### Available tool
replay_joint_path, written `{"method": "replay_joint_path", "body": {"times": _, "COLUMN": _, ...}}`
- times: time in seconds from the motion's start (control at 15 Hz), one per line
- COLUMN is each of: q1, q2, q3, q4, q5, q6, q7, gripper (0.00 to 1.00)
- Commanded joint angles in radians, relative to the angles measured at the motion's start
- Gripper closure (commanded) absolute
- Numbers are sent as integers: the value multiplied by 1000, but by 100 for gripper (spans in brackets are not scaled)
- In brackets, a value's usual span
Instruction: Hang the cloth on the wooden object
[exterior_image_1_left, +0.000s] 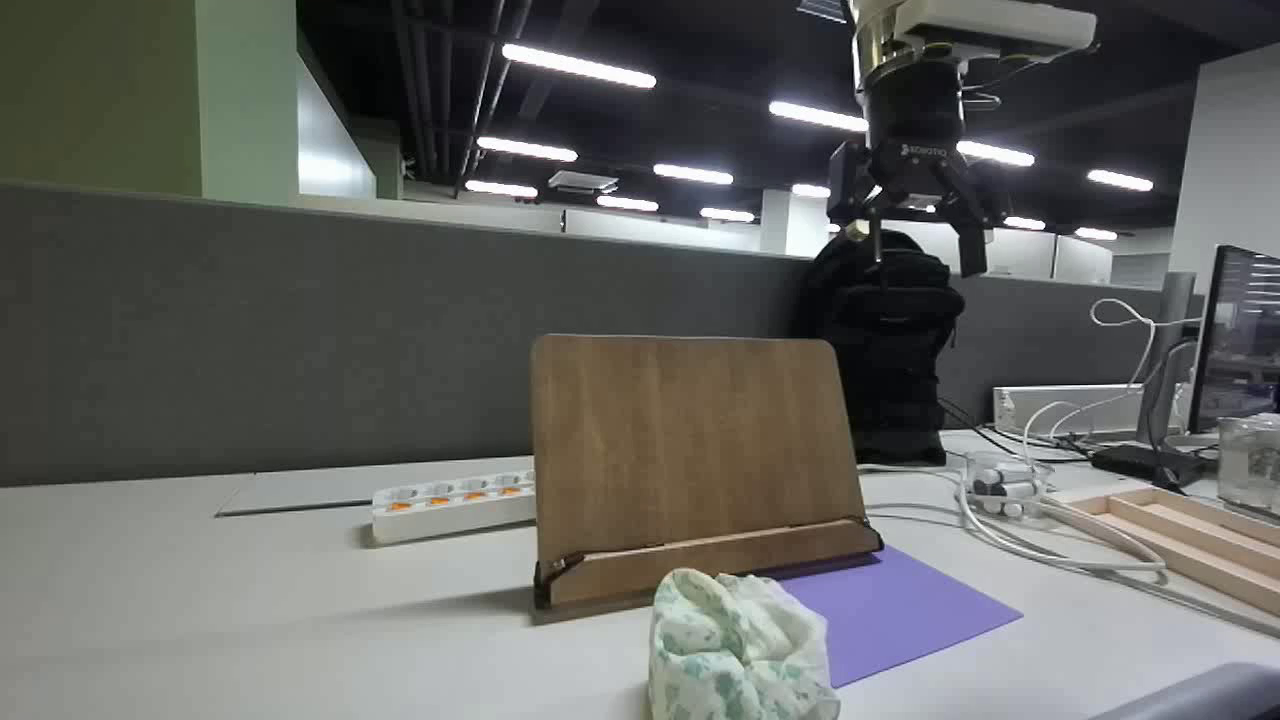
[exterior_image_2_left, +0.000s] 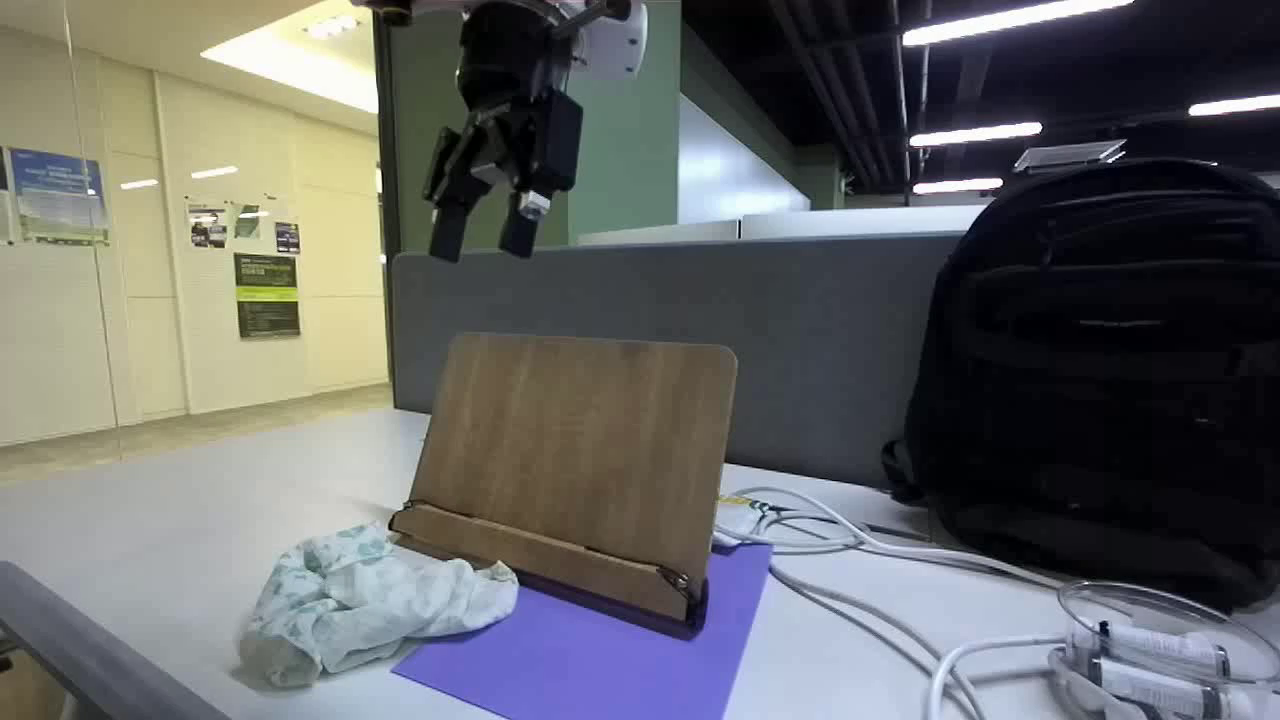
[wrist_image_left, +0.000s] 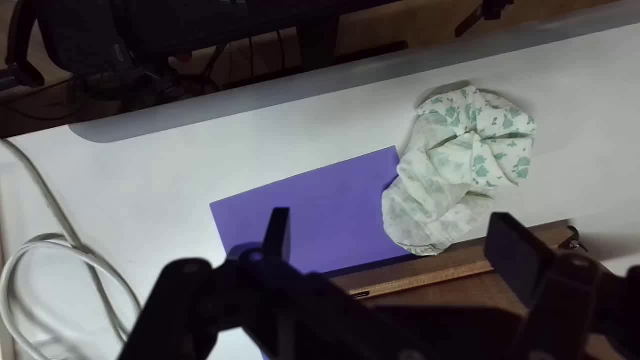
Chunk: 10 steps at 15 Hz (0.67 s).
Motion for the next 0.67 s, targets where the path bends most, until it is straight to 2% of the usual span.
{"method": "replay_joint_path", "body": {"times": 0.0, "q1": 2, "q2": 1, "q3": -2, "q4": 1, "q5": -1, "q6": 1, "q7": 0, "gripper": 0}}
{"method": "replay_joint_path", "body": {"times": 0.47, "q1": 2, "q2": 1, "q3": -2, "q4": 1, "q5": -1, "q6": 2, "q7": 0, "gripper": 0}}
{"method": "replay_joint_path", "body": {"times": 0.6, "q1": -4, "q2": 28, "q3": 20, "q4": -21, "q5": -48, "q6": 63, "q7": 72, "gripper": 0}}
